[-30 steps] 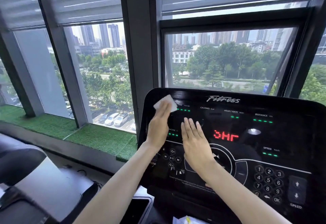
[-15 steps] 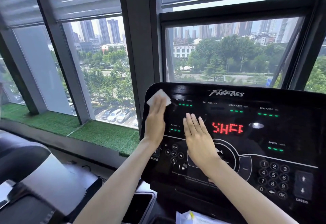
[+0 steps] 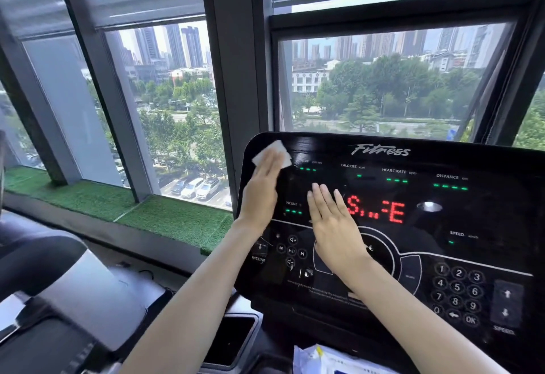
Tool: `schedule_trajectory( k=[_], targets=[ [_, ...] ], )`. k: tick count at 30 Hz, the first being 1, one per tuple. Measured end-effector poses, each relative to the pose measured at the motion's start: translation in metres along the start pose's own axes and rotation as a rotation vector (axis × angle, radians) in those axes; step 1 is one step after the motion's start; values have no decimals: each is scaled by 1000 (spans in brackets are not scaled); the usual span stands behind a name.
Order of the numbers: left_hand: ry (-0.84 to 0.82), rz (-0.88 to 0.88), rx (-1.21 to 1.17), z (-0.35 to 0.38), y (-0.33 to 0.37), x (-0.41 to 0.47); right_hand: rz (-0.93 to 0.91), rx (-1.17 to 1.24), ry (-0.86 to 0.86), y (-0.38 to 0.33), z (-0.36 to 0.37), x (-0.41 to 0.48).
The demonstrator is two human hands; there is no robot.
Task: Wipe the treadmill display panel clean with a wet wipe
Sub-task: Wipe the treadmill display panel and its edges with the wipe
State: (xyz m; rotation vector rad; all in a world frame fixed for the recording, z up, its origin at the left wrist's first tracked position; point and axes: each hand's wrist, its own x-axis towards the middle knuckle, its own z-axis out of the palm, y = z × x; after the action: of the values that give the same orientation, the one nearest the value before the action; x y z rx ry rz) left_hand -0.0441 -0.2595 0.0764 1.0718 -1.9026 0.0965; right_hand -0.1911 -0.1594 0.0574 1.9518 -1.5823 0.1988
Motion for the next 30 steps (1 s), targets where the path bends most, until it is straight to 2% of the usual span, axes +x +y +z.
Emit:
schedule_trajectory(
  k=[1,2,6,7,10,11,13,15,17,19,20,22,24,26,30],
  targets=[
    [52,-124,-30,2,1,-1,-9,4,-2,0,0,0],
    [46,-145,-39,5,6,-5,-2,4,3,0,1,-1],
    [-139,262,73,2,8,-25,6,-9,-14,1,0,0],
    [-135,244,97,-1,0,-22,2,-4,-27,1,0,0],
    [-25,-85,31,-5,-4,-15,-5,6,-54,1,-3,0],
    [-30,-102,20,-5,5,-17,0,19,-74,2,-4,1],
    [-151,42,-68,-5,20,-25,18,117,-60,5,-6,4],
    [-317,63,-328,-18,32,-30,-11,212,-30,10,-8,2],
    [-252,-170,-533,-36,40,-26,32,528,-56,16,-14,1],
    [-149,-446,-776,-50,43,-21,163,901,-55,19,-23,-1],
    [-152,-520,-907,-55,45,-21,232,1059,-39,19,-29,-2],
    [-210,-573,-1030,-60,52,-22,367,1305,31,16,-39,-3],
    [-242,-585,-1038,-63,60,-26,488,1508,111,15,-47,-1],
    [-262,-591,-1052,-65,67,-29,546,1684,119,14,-54,1],
    [-350,-586,-1091,-65,73,-37,596,1816,108,11,-57,-2]
  ],
)
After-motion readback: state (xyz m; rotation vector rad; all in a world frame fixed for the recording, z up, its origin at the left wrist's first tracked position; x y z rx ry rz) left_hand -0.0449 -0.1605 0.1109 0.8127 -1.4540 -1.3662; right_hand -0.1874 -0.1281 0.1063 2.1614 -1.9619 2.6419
